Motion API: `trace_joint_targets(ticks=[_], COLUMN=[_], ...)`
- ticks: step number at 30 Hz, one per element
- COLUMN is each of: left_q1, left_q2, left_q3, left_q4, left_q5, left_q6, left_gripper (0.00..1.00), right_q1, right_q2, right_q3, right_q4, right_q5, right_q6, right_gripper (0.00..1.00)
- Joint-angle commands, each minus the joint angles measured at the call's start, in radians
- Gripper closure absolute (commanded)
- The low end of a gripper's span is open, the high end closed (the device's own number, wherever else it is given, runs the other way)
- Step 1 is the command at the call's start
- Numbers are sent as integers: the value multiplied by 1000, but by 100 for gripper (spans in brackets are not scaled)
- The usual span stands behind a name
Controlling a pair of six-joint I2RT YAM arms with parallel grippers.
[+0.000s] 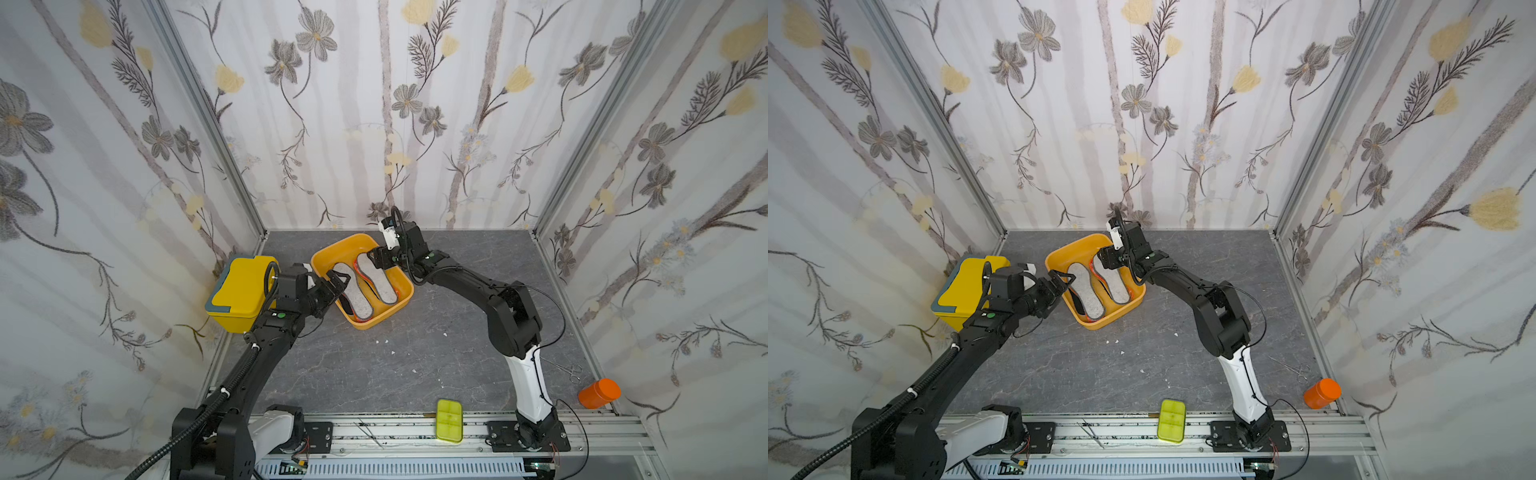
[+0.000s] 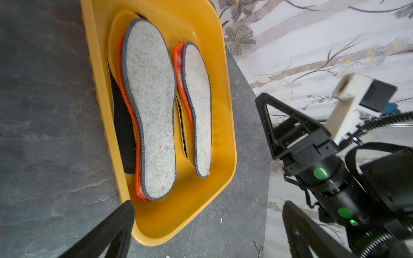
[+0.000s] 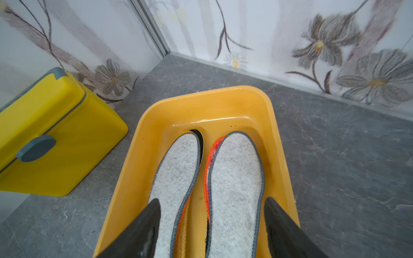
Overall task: Put the insoles into the storage box
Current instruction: Place the insole in the storage box, then reset both arms
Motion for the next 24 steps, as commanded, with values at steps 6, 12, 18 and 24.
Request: trace_joint_targets(ticks=[6, 12, 18, 24], left_q1=[1, 6, 23, 38], left_q2=[-78, -148, -138, -101], left_q3=[27, -98, -215, -381], left_q4=[-3, 184, 344, 641], left_q5=[-348, -585, -669, -636], left_q6=[293, 487, 592, 709], left_gripper=[0, 0, 0, 0], right_q1=[-73, -275, -510, -632], right_q2=[-354, -643, -850, -890], right_q3=[-382, -744, -1047, -1252], right_q4=[46, 133, 307, 556], right_q5=[141, 168, 158, 160], right_q6=[-107, -75, -40, -41], right_gripper=[0, 0, 0, 0])
